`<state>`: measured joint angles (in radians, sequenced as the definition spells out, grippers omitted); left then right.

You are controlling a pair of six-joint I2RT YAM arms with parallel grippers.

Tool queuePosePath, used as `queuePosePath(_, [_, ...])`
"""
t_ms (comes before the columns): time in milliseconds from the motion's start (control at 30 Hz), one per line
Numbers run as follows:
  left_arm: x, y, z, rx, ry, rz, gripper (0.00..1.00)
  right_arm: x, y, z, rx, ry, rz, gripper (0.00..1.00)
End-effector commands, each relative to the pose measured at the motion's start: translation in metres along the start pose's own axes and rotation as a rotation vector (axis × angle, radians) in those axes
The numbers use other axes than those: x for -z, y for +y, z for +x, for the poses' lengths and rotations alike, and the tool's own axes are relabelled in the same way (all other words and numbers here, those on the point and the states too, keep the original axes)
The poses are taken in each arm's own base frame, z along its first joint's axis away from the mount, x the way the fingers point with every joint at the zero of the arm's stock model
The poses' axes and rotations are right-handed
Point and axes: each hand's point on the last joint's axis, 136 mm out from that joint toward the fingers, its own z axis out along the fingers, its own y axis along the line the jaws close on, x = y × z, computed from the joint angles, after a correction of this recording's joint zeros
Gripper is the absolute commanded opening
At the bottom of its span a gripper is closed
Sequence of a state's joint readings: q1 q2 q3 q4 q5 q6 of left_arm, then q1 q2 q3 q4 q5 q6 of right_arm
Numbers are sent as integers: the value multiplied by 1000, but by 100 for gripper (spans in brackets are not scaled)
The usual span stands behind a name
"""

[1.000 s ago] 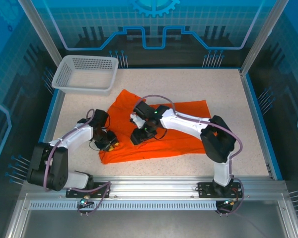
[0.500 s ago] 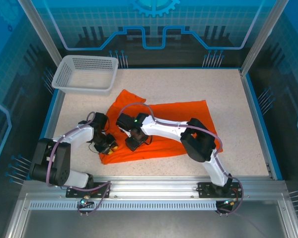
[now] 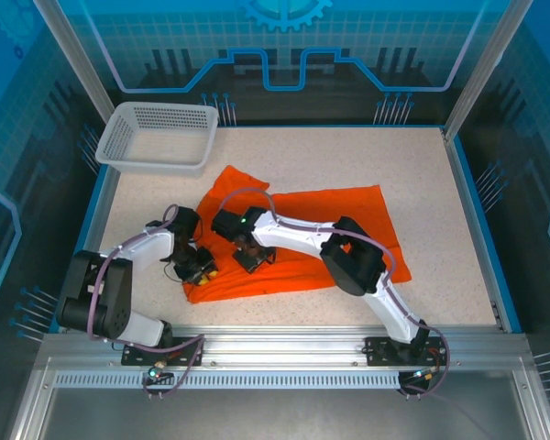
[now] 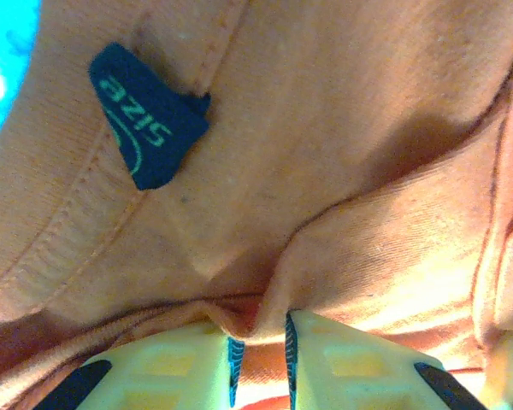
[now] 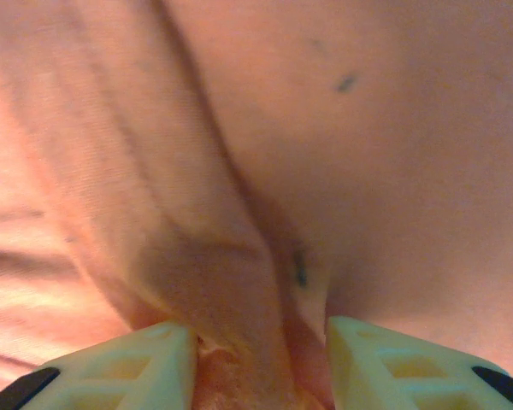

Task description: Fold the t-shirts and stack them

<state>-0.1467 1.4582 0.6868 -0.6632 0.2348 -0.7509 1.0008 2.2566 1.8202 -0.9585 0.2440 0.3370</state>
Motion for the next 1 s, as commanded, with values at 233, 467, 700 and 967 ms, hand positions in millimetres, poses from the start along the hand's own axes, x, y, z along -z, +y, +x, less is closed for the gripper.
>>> queuePosePath(233, [-7, 25, -12, -43, -36, -137, 23, 23, -80, -16, -375, -1, -97, 55])
queuePosePath(467, [-4, 16, -15, -43, -41, -111, 24, 62, -43, -29, -272, -183, -332, 56])
queuePosePath(700, [7, 3, -21, -64, -59, -88, 24, 70, -45, -22, -308, -200, -389, 55])
queuePosePath(967, [89, -79, -59, -153, -236, 86, 39, 79, -187, -1, -768, -237, -282, 70])
